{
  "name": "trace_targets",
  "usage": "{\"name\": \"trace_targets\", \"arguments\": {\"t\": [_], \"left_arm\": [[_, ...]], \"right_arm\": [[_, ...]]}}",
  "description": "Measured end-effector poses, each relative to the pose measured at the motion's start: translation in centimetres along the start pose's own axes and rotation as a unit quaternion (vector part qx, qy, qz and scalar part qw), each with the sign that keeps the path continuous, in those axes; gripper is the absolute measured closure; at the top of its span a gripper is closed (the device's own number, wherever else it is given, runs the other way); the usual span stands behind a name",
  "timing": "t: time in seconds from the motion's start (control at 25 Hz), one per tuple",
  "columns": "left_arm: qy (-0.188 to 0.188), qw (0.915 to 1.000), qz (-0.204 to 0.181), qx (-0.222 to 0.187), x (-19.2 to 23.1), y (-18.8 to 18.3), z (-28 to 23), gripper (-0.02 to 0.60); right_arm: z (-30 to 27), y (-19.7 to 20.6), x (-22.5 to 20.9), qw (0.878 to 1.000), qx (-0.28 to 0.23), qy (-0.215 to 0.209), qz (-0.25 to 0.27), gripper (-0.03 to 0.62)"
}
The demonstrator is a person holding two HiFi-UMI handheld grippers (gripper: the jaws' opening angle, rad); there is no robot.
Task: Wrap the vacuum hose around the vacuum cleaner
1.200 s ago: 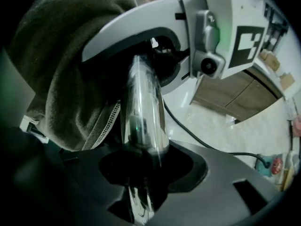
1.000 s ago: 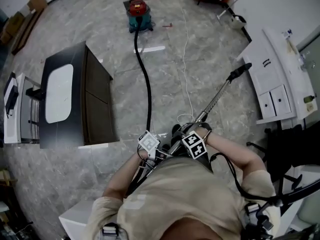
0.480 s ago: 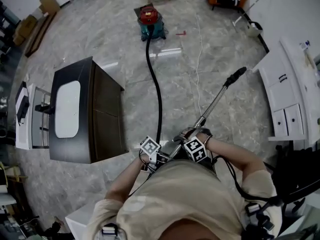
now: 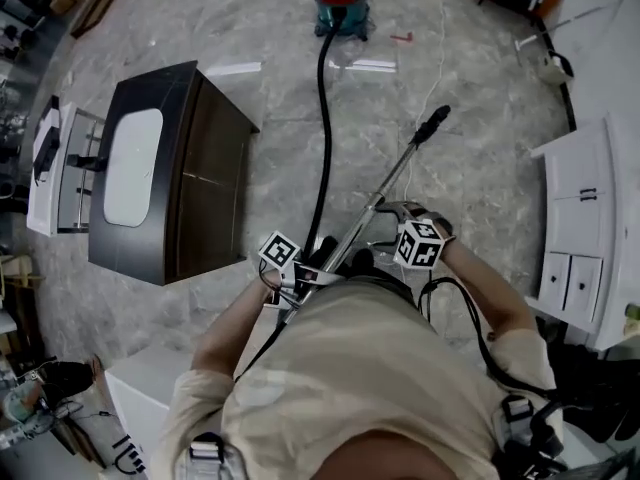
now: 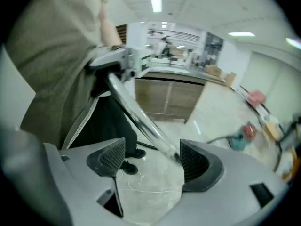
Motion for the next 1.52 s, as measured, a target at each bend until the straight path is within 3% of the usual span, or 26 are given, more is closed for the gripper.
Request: {"name": "trace_targets", "arguments": {"t": [0.04,0.08,0.12,0.16,0.24,0.28,0.32,0.36,0.4,0.48,0.64,0.76,0.84,0.92,1.04,1.08,1.16,1.24,1.36,1.52], "left_arm": [[0.006,0.9999,-0.005,-0.013,-0.4,-1.0,0.4,0.356],[0.014,0.9995,-0.01,-0.025,-0.8,-2.0,0.7,0.356],[0.021,0.9991,-0.016,-0.034,-1.3,-3.1,1.0,0.356],[0.027,0.9986,-0.023,-0.039,-1.7,-4.2,1.3,0.356],[0.036,0.9979,-0.038,-0.038,-2.8,-6.6,1.5,0.356],[0.042,0.9976,-0.044,-0.033,-3.4,-7.8,1.5,0.356],[0.047,0.9973,-0.049,-0.028,-4.0,-9.0,1.6,0.356],[0.05,0.997,-0.055,-0.021,-4.7,-10.1,1.9,0.356],[0.051,0.9967,-0.062,-0.012,-5.3,-11.1,2.3,0.356],[0.049,0.9959,-0.075,0.013,-6.6,-12.9,3.2,0.356],[0.032,0.9938,-0.089,0.06,-8.5,-15.9,5.1,0.348],[0.015,0.992,-0.094,0.083,-9.4,-18.1,6.8,0.344],[-0.005,0.99,-0.094,0.105,-9.8,-19.3,8.7,0.337],[-0.02,0.9877,-0.097,0.121,-10.6,-20.5,10.4,0.333],[-0.015,0.9871,-0.097,0.127,-12.2,-22.4,10.8,0.328],[-0.013,0.9875,-0.095,0.125,-12.5,-22.9,10.6,0.327],[-0.017,0.9878,-0.095,0.123,-12.6,-24.0,10.0,0.325],[-0.026,0.9864,-0.107,0.122,-12.6,-25.3,9.4,0.325],[-0.032,0.9843,-0.132,0.113,-13.0,-28.2,8.2,0.325],[-0.036,0.9864,-0.135,0.088,-13.8,-31.5,5.3,0.327]], "right_arm": [[0.9,1.8,-2.2,0.996,-0.012,0.02,-0.089,0.233],[1.5,3.6,-4.2,0.979,-0.033,0.031,-0.201,0.233],[1.8,5.2,-6.0,0.942,-0.07,0.033,-0.327,0.233],[1.9,6.4,-7.5,0.882,-0.123,0.028,-0.453,0.233],[2.3,7.4,-10.5,0.718,-0.255,0.011,-0.648,0.233],[2.7,7.6,-12.1,0.64,-0.314,0.01,-0.701,0.233],[3.1,7.8,-13.8,0.582,-0.359,0.016,-0.729,0.233],[3.2,8.0,-15.4,0.547,-0.388,0.026,-0.741,0.233],[3.2,8.1,-17.0,0.527,-0.408,0.035,-0.745,0.232],[3.2,7.4,-20.2,0.509,-0.435,0.041,-0.741,0.232],[1.7,6.0,-26.5,0.519,-0.426,0.052,-0.739,0.232],[0.0,5.5,-30.4,0.492,-0.436,0.057,-0.751,0.23],[-2.1,4.2,-32.2,0.485,-0.445,0.029,-0.753,0.23],[-4.7,1.7,-34.0,0.492,-0.45,-0.014,-0.745,0.23],[-5.9,-2.0,-36.3,0.515,-0.445,-0.046,-0.731,0.233],[-5.8,-2.1,-36.8,0.511,-0.443,-0.047,-0.735,0.24],[-5.4,-1.1,-37.5,0.493,-0.443,-0.049,-0.747,0.323],[-4.6,0.2,-38.3,0.477,-0.453,-0.049,-0.752,0.35],[-3.2,1.9,-40.5,0.468,-0.467,-0.047,-0.749,0.376],[-0.8,4.2,-43.3,0.457,-0.483,-0.06,-0.745,0.413]]}}
Point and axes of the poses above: the fingertips, and each gripper's own axes: z backward along the fingers, x to its left, y out of its underside, the point moved 1 cm from there along z, backward along the fingers, and after that the axes turned 5 degrees about z, right-handed, at the moved point
